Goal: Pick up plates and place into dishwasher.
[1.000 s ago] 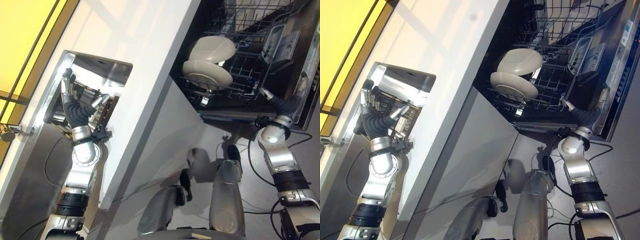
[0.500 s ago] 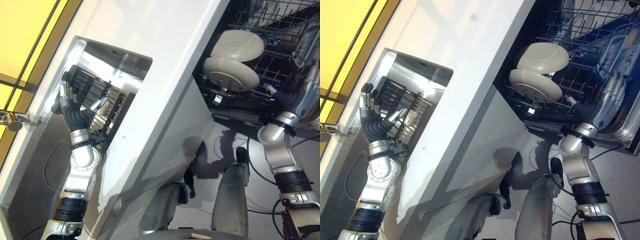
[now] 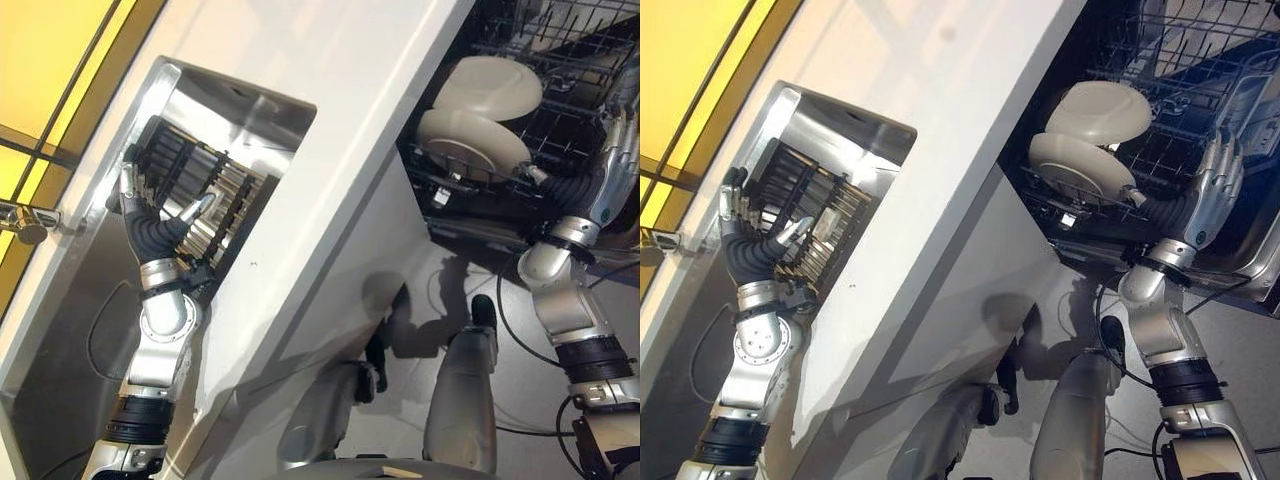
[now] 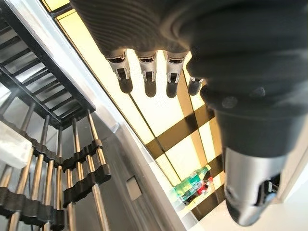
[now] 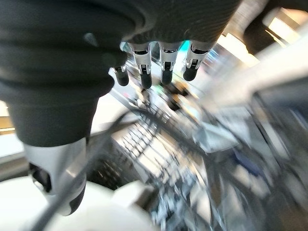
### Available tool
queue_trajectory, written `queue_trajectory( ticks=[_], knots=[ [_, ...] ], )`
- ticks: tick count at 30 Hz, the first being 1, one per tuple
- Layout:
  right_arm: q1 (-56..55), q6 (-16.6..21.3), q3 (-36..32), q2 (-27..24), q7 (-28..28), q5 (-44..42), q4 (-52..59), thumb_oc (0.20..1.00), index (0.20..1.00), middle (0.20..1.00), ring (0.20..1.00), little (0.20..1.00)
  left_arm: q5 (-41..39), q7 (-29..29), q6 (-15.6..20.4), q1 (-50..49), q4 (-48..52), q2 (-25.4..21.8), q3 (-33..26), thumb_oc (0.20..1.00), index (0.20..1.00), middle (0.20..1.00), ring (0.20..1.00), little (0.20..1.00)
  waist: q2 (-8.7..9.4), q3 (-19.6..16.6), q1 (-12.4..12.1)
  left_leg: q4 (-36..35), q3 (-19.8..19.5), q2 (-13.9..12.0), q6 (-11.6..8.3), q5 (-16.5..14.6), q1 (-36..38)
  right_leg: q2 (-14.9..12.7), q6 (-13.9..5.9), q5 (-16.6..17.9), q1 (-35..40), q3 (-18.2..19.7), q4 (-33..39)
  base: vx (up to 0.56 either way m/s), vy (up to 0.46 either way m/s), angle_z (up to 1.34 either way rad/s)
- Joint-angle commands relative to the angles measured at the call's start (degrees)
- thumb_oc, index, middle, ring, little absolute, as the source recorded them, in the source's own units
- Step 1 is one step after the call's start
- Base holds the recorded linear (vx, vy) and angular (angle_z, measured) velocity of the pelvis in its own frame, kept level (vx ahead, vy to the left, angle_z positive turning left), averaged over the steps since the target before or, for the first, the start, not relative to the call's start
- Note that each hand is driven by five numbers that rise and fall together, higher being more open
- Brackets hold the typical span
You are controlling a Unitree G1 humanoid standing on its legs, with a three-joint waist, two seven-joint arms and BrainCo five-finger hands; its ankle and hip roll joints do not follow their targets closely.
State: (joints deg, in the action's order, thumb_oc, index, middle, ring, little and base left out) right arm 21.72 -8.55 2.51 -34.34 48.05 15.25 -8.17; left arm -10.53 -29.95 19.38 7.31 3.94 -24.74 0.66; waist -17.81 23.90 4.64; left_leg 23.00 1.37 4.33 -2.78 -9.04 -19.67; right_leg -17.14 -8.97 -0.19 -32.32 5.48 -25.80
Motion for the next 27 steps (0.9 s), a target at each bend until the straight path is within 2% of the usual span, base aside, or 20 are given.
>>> queue_trajectory(
  ticks=[1,6,11,17,20,23,24,26,27],
  knots=[
    [2.54,4.18,0.30,1.48,1.01,-8.49,-0.47,1.000,1.000,1.000,1.000,1.000,0.28,-1.12,1.83,-0.51,2.44,-1.88,-4.64,1.000,1.000,1.000,1.000,1.000,-0.30,1.30,0.07,0.06,0.71,0.38,0.42,4.42,-4.00,0.21,3.88,-3.18,3.66,2.90,-1.65,0.00,0.000,0.00],
    [2.94,5.59,-1.00,4.04,7.96,-10.09,-3.38,1.000,1.000,1.000,1.000,1.000,0.45,-2.52,1.62,0.19,2.14,-2.00,-3.45,1.000,1.000,1.000,1.000,1.000,-1.54,1.92,0.19,-0.36,0.61,0.77,0.66,4.60,-3.98,0.22,4.14,-3.24,3.35,3.09,-2.00,0.00,0.008,0.00],
    [2.18,4.84,-3.47,5.11,19.41,-7.17,-2.81,1.000,1.000,1.000,1.000,1.000,0.01,-3.53,2.45,-0.35,1.80,-1.52,-2.51,1.000,1.000,1.000,1.000,1.000,-3.13,2.28,0.77,-0.91,0.83,1.15,0.86,4.83,-3.78,0.05,4.23,-3.30,3.09,3.44,-2.11,0.01,0.053,0.00],
    [1.57,3.42,-4.04,5.57,22.76,-5.24,-2.40,1.000,1.000,1.000,1.000,1.000,-0.98,-2.99,3.34,-1.66,2.23,-0.84,-2.08,1.000,1.000,1.000,1.000,1.000,-4.47,2.13,1.01,-1.41,1.17,1.43,0.87,4.95,-3.32,-0.33,4.15,-3.56,3.14,3.90,-1.89,0.02,0.052,-0.02],
    [1.00,5.95,-4.21,5.90,18.73,-8.60,-3.17,1.000,1.000,1.000,1.000,1.000,-1.27,-2.91,3.62,-1.96,1.98,-0.54,-1.96,1.000,1.000,1.000,1.000,1.000,-4.86,1.99,1.16,-1.44,1.15,1.54,0.80,5.03,-3.29,-0.32,4.21,-3.71,2.89,4.08,-2.16,0.02,0.036,-0.02],
    [1.16,8.71,-2.59,6.92,6.98,-16.96,-4.87,1.000,1.000,1.000,1.000,1.000,-1.30,-2.54,3.80,-2.18,2.03,-0.27,-1.92,1.000,1.000,1.000,1.000,1.000,-5.08,2.04,1.02,-1.53,1.03,1.61,0.67,5.15,-3.17,-0.37,4.25,-3.91,2.62,4.11,-2.49,0.01,0.025,-0.06],
    [1.61,10.07,-1.65,7.21,2.80,-23.62,-5.05,1.000,1.000,1.000,1.000,1.000,-1.25,-2.27,3.56,-2.14,2.31,-0.32,-2.00,1.000,1.000,1.000,1.000,1.000,-4.99,2.23,0.98,-1.43,1.03,1.57,0.62,5.17,-3.17,-0.47,4.33,-4.23,2.49,4.06,-2.91,-0.01,-0.004,-0.05],
    [1.45,12.95,-1.19,8.71,-0.43,-31.39,-5.84,1.000,1.000,1.000,1.000,1.000,-0.80,-2.23,3.71,-2.09,2.27,-0.12,-1.80,1.000,1.000,1.000,1.000,1.000,-4.84,2.28,0.72,-1.53,0.97,1.47,0.56,5.43,-3.33,-0.58,4.53,-4.09,2.38,3.84,-2.89,0.00,0.000,0.00],
    [1.22,14.81,-1.11,9.62,-4.35,-35.79,-6.55,1.000,1.000,1.000,1.000,1.000,-0.42,-2.20,3.96,-1.98,1.91,0.06,-1.69,1.000,1.000,1.000,1.000,1.000,-4.81,2.37,0.66,-1.47,0.92,1.50,0.52,5.55,-3.56,-0.57,4.63,-3.99,2.14,3.77,-3.05,-0.03,-0.036,0.00]
  ],
)
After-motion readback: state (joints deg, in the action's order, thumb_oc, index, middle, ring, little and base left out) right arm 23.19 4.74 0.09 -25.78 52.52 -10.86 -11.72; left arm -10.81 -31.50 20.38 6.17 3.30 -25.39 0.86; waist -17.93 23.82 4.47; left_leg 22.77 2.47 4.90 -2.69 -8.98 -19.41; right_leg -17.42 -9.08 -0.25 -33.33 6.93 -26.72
